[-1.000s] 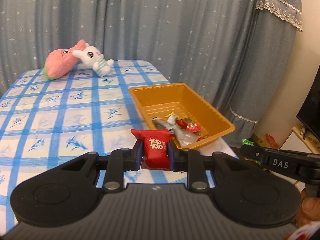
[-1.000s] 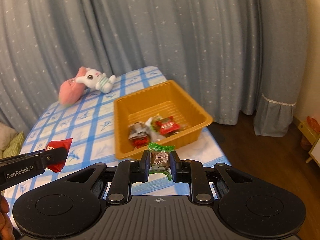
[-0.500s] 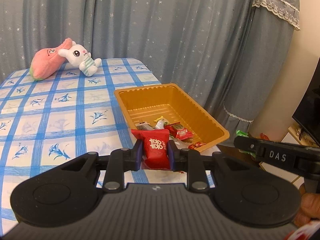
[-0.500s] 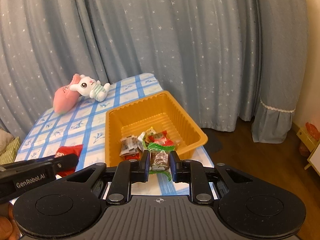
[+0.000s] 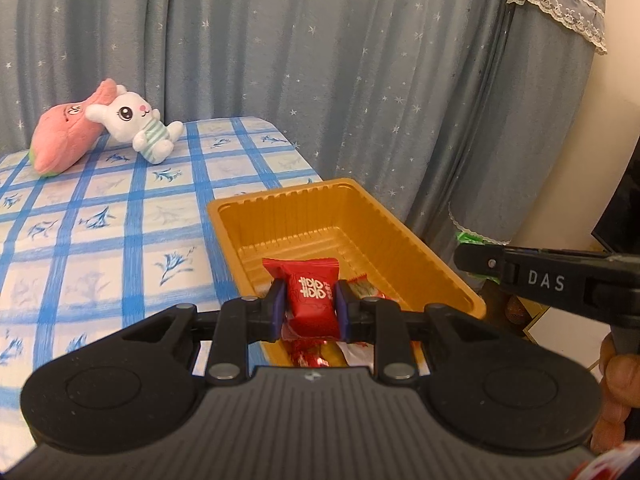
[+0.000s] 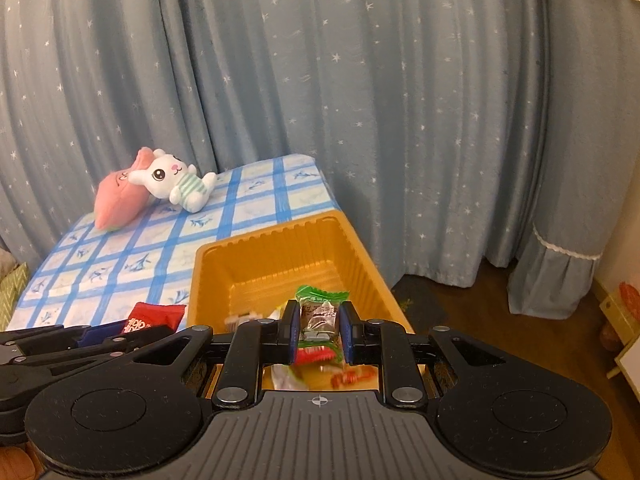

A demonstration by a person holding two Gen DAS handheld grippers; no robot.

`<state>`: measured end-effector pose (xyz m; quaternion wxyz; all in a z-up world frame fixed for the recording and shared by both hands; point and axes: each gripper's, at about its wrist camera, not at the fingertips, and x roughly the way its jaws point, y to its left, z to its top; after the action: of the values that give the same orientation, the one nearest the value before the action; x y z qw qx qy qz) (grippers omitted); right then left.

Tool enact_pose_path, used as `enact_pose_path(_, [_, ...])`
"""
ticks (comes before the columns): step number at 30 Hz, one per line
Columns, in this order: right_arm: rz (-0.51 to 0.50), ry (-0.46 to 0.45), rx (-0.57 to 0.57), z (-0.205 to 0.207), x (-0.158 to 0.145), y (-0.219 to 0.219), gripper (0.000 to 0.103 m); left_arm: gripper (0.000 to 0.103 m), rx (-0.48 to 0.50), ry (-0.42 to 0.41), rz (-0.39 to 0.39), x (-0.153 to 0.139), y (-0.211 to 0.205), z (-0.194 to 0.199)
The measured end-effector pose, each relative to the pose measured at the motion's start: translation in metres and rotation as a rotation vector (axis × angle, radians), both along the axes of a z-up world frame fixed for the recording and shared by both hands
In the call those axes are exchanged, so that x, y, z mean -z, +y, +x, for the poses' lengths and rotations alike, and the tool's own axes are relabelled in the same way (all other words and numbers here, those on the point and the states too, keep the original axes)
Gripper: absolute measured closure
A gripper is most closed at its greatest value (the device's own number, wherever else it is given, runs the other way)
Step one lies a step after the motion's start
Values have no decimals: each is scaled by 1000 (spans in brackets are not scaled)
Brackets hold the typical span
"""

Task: Organize snacks
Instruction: 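Carry the red candy and green-wrapped candy over the orange tray, then open both grippers to drop the candies into the orange tray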

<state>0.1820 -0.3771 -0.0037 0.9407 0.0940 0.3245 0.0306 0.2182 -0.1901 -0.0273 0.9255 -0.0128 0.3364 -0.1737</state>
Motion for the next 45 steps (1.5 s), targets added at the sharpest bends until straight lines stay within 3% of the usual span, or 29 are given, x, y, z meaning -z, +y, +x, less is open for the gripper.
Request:
enact_pose_path(10, [-31,37,-58,64,26,5,82,80,7,28,-5,18,-13,55])
enact_pose_path(21, [-41,72,-66,102,49,5,82,79,22,56,-2,39,-14,101])
enact_pose_path(24, [-41,76,-62,106,52,5,82,66,59,58,16,45,-15,110])
enact_pose_path(29, [-37,84,-62,107,56,5,82,66,45,33,50,47,1,102])
enact_pose_path(41, [19,69,-86,114,49,17,82,62,1,20,35,35,26,79])
enact_pose_path(43, [70,70,-105,118,48,17,82,57,-5,19,40,33,28,76])
enact_pose_path(45, [113,71,-98,120,46,14,73,50,-13,11,57,32,30,72])
